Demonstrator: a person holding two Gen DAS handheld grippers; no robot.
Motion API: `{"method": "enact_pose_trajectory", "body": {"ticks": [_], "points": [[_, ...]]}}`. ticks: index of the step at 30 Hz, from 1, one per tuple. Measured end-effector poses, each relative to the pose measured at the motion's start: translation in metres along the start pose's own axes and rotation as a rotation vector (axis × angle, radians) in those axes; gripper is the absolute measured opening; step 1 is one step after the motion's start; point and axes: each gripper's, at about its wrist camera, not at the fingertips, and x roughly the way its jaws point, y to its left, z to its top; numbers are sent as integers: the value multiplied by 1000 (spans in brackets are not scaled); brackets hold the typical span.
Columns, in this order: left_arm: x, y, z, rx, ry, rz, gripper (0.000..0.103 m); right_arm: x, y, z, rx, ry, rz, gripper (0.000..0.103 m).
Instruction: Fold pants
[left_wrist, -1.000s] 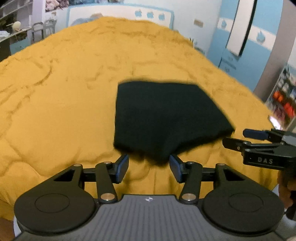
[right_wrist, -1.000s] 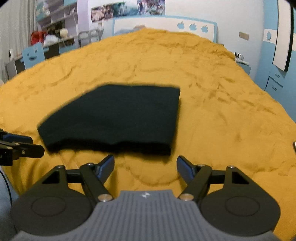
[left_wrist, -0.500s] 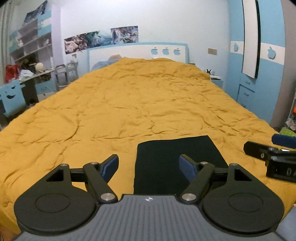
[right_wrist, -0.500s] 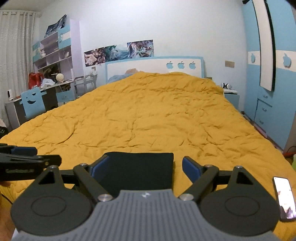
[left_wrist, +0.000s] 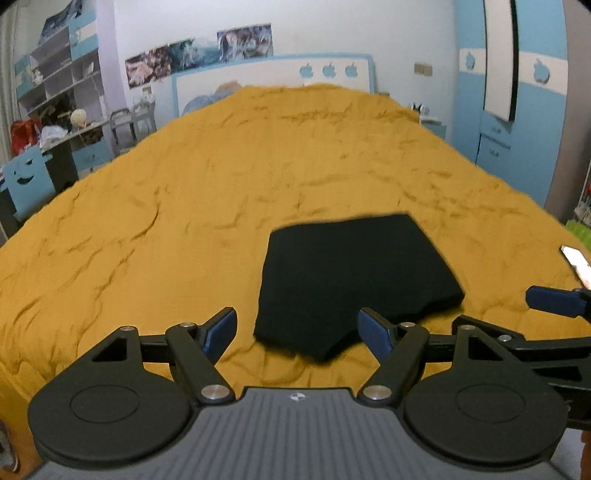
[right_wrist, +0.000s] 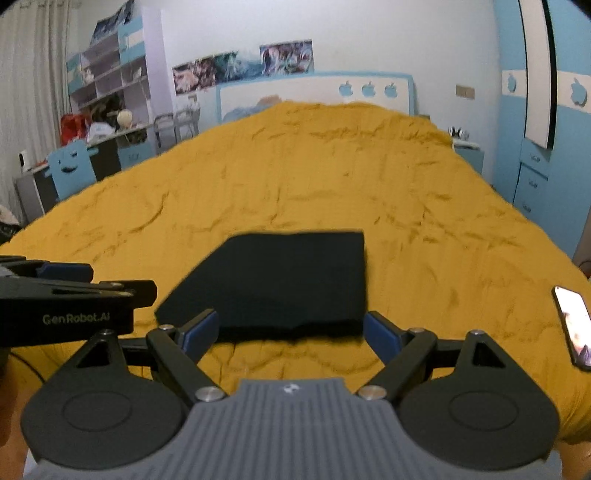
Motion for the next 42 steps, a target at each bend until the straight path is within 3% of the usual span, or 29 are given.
{"method": "enact_pose_trajectory", "body": {"ticks": [7, 42], "points": [[1, 4, -11, -18, 31, 11, 87, 6, -1, -11, 4, 49, 0, 82], [2, 0, -17, -15, 37, 1, 87, 6, -4, -11, 20, 13, -15, 82]]}}
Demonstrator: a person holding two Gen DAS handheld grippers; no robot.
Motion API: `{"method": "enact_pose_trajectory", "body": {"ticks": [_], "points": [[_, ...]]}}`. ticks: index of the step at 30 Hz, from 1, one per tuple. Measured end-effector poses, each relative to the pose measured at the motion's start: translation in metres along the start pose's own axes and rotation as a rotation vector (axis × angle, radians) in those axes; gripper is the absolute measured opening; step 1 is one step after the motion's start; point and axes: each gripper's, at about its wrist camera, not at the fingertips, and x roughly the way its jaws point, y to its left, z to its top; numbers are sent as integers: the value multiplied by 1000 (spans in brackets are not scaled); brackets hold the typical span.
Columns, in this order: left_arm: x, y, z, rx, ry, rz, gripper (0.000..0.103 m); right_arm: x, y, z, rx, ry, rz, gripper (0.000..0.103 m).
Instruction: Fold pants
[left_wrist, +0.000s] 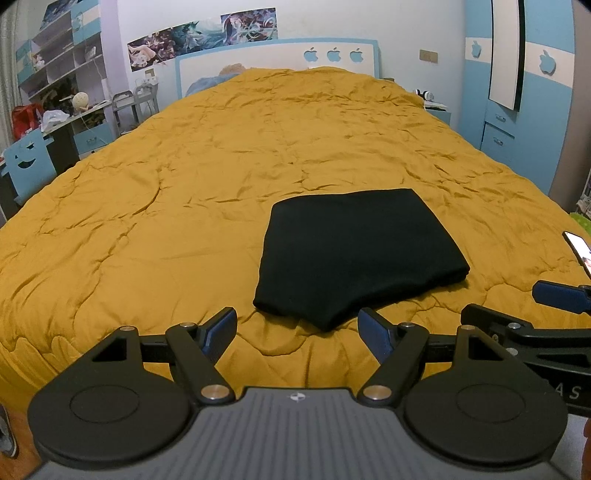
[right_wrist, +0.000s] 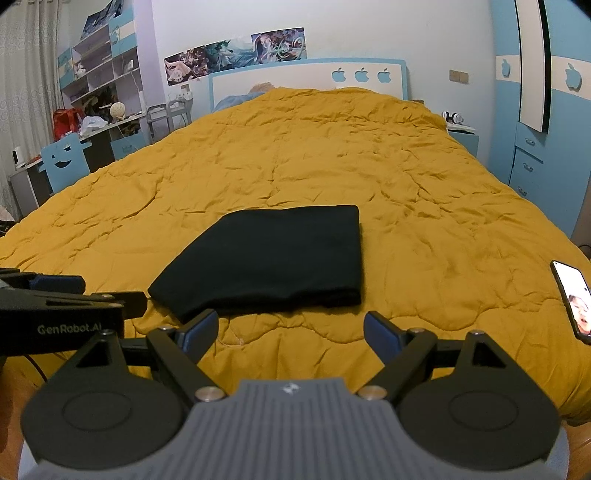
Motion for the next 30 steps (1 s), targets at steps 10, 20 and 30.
{"method": "enact_pose_trajectory", "body": {"ticks": [10, 20, 30], "points": [[1, 0, -1, 1, 1, -1, 87, -2, 0, 0, -1, -1, 3, 82], [0, 0, -1, 0, 1, -1, 87, -2, 0, 0, 2, -2, 2, 82], [0, 0, -1, 0, 1, -1, 87, -2, 0, 0, 2, -6, 3, 82]]}}
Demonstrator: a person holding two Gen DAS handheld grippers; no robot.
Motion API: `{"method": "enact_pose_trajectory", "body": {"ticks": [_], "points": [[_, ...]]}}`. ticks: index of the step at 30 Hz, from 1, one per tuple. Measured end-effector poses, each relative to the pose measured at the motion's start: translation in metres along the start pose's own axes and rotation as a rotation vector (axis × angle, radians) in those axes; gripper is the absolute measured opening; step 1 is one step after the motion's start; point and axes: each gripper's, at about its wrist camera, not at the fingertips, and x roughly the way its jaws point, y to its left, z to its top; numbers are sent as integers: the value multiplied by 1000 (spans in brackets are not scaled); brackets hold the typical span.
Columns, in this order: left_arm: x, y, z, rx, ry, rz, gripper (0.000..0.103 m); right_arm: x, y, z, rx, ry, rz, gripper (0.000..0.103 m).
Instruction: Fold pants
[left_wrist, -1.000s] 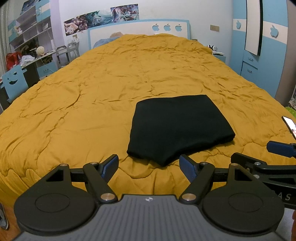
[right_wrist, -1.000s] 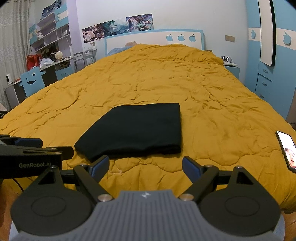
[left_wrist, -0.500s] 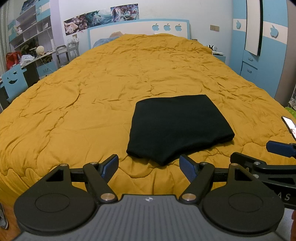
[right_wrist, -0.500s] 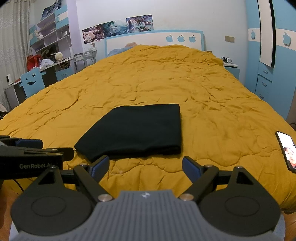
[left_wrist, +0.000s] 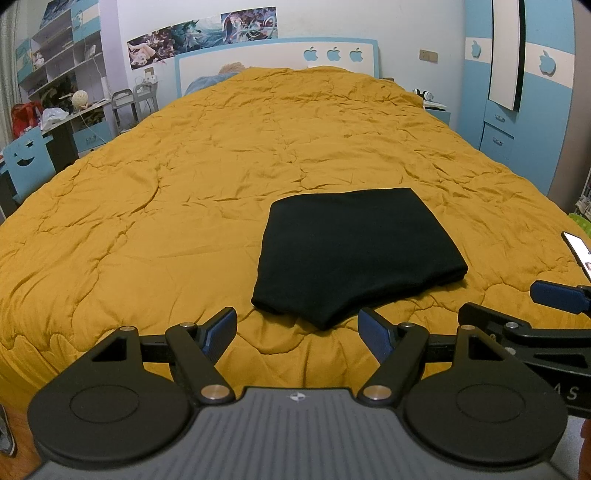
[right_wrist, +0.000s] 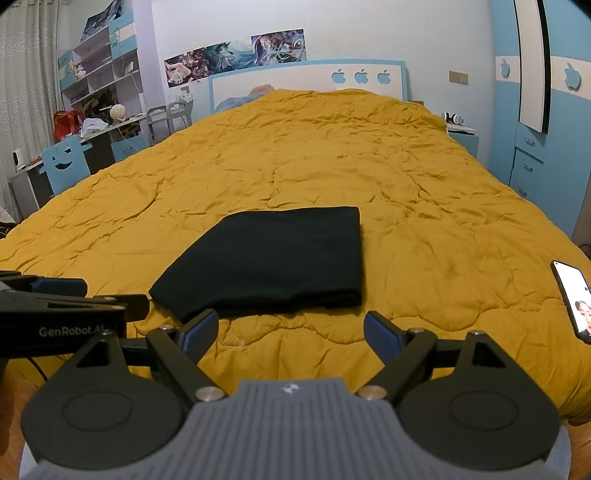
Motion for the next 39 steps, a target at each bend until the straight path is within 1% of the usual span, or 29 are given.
{"method": "enact_pose_trajectory", "body": {"ticks": [23, 34, 39], "points": [[1, 0, 0, 1, 0, -2, 87, 1, 2, 1, -3, 2, 5, 82], [-4, -9, 2, 24, -21, 2, 87, 1, 2, 1, -2, 3, 5, 82], [-4, -4, 2, 25, -27, -4, 87, 2, 2, 1, -1, 3, 5, 82]]}}
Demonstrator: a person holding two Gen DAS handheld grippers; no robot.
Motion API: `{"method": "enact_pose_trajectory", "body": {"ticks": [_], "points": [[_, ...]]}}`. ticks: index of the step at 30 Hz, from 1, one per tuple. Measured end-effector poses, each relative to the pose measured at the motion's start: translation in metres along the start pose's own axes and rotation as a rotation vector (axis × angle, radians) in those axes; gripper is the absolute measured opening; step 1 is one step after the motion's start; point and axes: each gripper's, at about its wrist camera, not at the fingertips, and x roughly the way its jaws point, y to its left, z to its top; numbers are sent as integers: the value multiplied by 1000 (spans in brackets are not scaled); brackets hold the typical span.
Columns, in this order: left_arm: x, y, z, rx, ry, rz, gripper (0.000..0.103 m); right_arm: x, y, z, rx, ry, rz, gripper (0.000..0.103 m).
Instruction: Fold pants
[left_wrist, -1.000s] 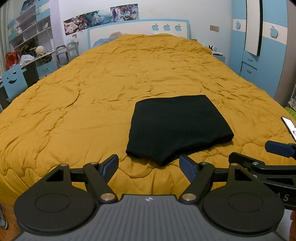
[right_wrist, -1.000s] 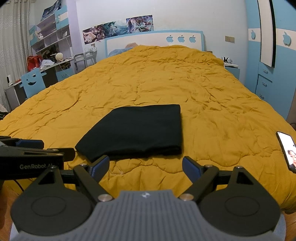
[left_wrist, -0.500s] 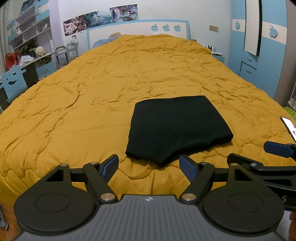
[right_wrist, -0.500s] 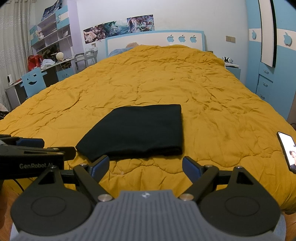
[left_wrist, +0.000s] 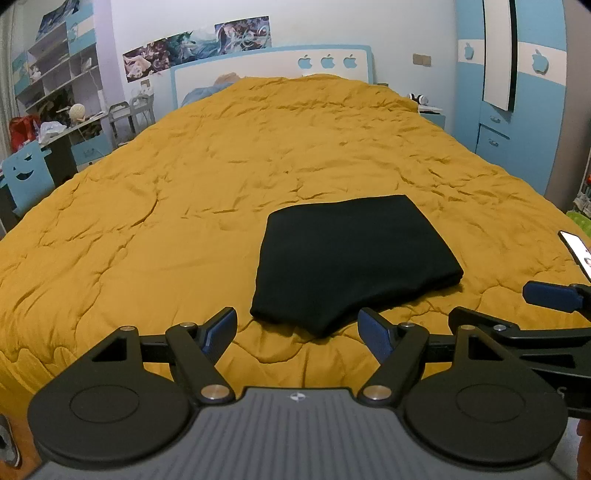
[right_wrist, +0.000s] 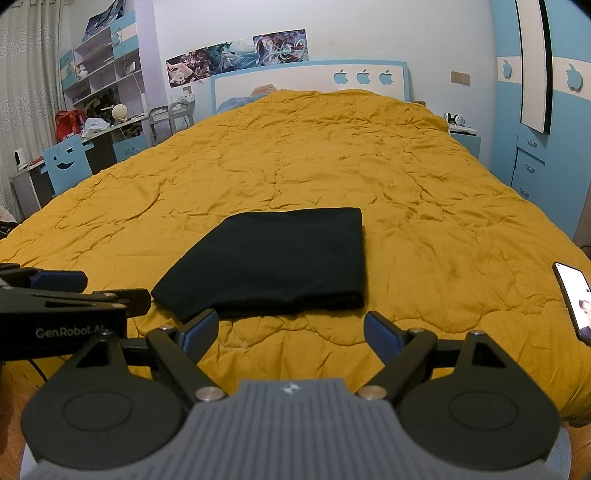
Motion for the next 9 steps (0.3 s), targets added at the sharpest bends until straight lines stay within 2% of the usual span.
{"method": "enact_pose_trajectory", "body": {"ticks": [9], "points": [[0, 1, 0, 0, -5, 1, 87, 0, -1, 1, 0, 1, 1, 82]]}}
